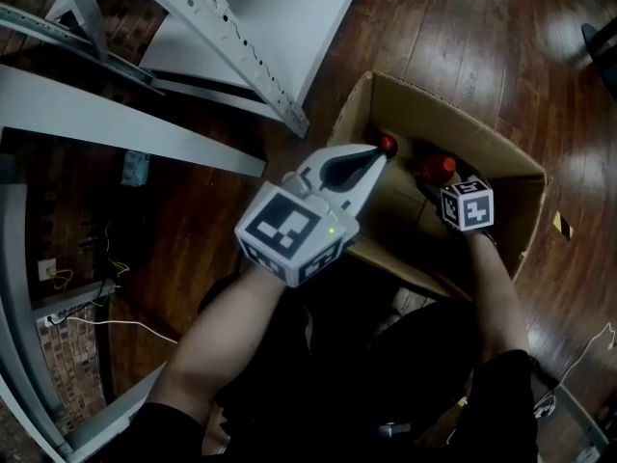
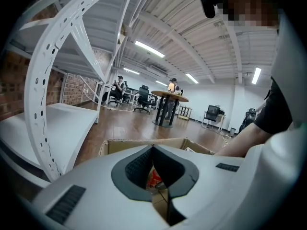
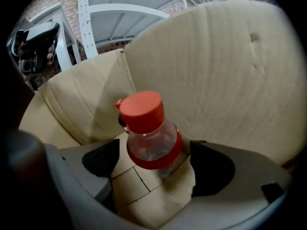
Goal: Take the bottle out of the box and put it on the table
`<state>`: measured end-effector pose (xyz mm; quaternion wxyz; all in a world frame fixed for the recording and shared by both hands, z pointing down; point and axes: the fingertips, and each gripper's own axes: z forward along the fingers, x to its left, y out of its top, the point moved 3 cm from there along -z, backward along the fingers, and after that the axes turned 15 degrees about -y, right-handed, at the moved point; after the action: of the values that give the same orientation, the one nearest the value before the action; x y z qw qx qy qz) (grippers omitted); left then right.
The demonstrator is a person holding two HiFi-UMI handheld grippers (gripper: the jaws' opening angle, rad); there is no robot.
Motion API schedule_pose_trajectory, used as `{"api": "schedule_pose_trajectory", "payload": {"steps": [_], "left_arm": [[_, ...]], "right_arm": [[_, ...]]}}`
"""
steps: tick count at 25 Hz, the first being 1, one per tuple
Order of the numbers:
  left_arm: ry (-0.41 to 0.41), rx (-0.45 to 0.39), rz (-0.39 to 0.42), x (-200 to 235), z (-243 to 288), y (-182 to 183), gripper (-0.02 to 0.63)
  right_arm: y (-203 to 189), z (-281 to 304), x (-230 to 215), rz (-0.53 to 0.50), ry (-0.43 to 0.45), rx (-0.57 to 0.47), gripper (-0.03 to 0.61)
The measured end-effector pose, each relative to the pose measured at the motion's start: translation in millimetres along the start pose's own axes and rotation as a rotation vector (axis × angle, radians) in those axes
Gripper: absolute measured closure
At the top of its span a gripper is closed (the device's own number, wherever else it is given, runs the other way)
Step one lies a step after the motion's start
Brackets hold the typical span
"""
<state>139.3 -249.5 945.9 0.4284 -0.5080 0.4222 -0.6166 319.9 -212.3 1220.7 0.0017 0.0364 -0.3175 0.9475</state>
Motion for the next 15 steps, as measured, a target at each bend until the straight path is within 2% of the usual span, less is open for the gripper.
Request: {"api": "schedule_pose_trajectory", "payload": {"steps": [4,5,7,9,11,15], "left_arm": [[0.015,0.017,-0.013,3.0,-10.1,-0.9,0.611],[0.016,0.022,-0.016,3.6,-11.8,-2.1,0.611],[0.003,0.022,0.000,3.9,-13.4,-4.5,0.611],[-0.006,0.007,0.023,4.4,-14.8,-5.2,0.611],[-0.005,0.000,0.022,4.9,-17.1,-4.9,0.611],[-0.010,0.007,0.014,5.4,-20.0,-3.9,0.611]], "right_arm": [[-6.3,7.3,0.7,0.012,-0.004,0.018,0.108],[-5.9,8.6,3.2,0.010,0.001,0.016,0.140],[-2.7,11.2,7.4,0.009,-0.002,0.006,0.150],[0.4,14.5,8.0,0.021,-0.028,-0.001,0.151],[1.2,18.2,3.0,0.036,-0.070,-0.010,0.229],[3.1,19.3,-2.6,0.062,-0.103,-0.002,0.236]]}}
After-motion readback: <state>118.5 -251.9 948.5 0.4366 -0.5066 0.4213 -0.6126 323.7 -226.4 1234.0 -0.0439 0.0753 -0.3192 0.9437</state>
